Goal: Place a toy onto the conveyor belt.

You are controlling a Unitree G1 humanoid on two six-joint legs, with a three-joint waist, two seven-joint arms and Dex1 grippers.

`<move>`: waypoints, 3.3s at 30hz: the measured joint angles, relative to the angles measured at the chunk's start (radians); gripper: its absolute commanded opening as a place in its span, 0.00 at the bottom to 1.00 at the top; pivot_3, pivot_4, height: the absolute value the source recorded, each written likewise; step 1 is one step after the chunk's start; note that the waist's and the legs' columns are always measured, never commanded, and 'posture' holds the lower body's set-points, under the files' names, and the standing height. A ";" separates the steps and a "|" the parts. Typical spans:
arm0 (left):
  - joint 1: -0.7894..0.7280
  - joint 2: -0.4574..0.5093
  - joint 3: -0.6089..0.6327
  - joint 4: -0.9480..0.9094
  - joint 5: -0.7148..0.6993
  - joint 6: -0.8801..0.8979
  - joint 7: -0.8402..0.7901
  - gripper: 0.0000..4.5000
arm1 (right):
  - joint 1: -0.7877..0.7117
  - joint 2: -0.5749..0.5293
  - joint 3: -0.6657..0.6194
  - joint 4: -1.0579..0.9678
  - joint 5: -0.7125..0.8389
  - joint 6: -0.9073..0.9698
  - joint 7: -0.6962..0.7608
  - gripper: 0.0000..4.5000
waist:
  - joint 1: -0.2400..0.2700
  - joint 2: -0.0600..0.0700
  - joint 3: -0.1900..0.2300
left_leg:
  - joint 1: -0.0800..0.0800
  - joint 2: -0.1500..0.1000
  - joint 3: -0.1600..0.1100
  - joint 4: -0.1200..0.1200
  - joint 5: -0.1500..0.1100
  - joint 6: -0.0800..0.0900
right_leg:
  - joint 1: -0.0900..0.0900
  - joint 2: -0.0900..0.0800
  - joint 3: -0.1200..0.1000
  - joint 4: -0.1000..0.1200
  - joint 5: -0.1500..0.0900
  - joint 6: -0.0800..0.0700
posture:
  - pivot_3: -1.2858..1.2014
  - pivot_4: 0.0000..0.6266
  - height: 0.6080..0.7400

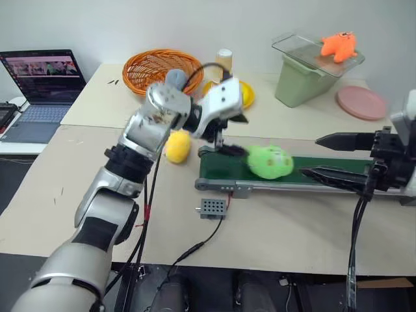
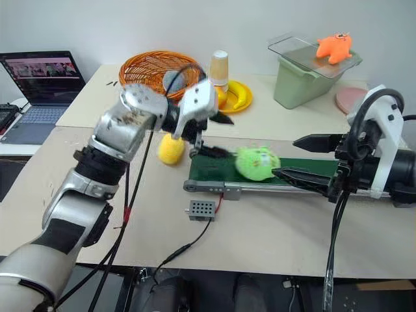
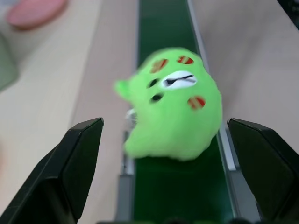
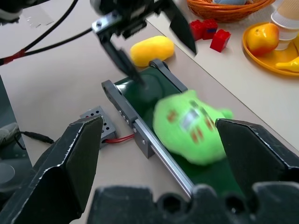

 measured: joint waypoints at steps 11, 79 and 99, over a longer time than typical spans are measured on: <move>-0.020 0.117 0.081 -0.060 -0.034 0.131 0.064 0.99 | -0.039 -0.007 0.044 0.015 0.003 -0.001 0.009 1.00 | -0.007 0.000 0.000 | 0.002 0.000 0.001 0.000 0.001 -0.001 | 0.000 0.000 0.001 0.000 0.000 0.000 | 0.52 0.24 1.00; -0.014 0.121 0.213 0.614 0.147 -0.010 0.338 0.24 | -0.137 -0.004 0.154 0.095 -0.114 -0.044 0.012 1.00 | -0.005 0.000 0.000 | -0.004 0.000 0.009 0.000 0.004 -0.007 | -0.003 0.000 0.000 0.000 0.000 0.001 | 0.52 0.24 1.00; 0.099 -0.054 0.354 -0.162 -0.294 0.612 0.337 0.24 | -0.134 0.077 0.181 0.064 -0.140 -0.068 -0.031 1.00 | -0.004 0.000 0.000 | -0.001 -0.001 0.000 0.002 0.005 -0.007 | 0.000 0.000 0.000 0.001 0.000 0.001 | 0.52 0.24 1.00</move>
